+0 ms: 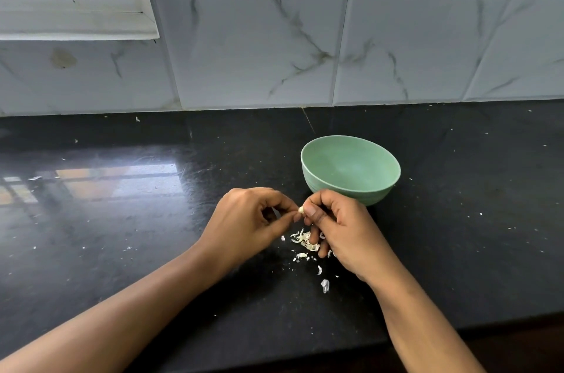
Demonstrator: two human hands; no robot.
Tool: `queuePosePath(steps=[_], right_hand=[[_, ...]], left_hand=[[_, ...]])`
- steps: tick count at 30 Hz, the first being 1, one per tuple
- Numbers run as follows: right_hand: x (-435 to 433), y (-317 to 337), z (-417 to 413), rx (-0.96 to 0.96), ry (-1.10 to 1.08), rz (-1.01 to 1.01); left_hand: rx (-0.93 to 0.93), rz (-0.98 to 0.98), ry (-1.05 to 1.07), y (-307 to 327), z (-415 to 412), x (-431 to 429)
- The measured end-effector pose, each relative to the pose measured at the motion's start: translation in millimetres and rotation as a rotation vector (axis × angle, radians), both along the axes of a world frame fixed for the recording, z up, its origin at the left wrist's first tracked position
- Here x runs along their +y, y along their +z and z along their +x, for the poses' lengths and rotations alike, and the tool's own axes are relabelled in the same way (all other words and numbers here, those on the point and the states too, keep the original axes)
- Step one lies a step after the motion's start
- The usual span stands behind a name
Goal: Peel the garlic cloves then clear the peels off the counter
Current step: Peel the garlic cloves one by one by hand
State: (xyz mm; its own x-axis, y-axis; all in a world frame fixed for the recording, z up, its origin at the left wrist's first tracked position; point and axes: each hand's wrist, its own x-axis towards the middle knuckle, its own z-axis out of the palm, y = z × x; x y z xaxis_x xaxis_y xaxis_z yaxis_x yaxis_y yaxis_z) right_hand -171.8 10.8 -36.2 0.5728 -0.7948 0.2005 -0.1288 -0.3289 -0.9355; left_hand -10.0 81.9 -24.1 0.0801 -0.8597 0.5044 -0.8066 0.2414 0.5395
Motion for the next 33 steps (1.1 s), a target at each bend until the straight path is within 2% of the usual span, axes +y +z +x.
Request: queuePosePath(steps=[7,21,25,30,33], right_hand=[[0.4,0.3,-0.4,-0.063,0.018,-0.064],[4.8,3.2,0.8,0.060,-0.042,-0.275],[7.4,1.4,1.6,0.109,-0.081,-0.319],[7.6,4.3,0.2,-0.063,-0.149,-0.164],[8.8,6.2,-0.7,-0.098,-0.144,-0.172]], left_hand=[[0.191,0.020,-0.043,0.2,-2.5,1.1],[0.221,0.030,-0.014,-0.5,-3.9,1.2],[0.295,0.070,0.020,1.3,-5.3,-0.7],[0.505,0.237,-0.035,3.7,-5.2,-2.7],[0.560,0.297,-0.076,4.9,-6.5,-2.9]])
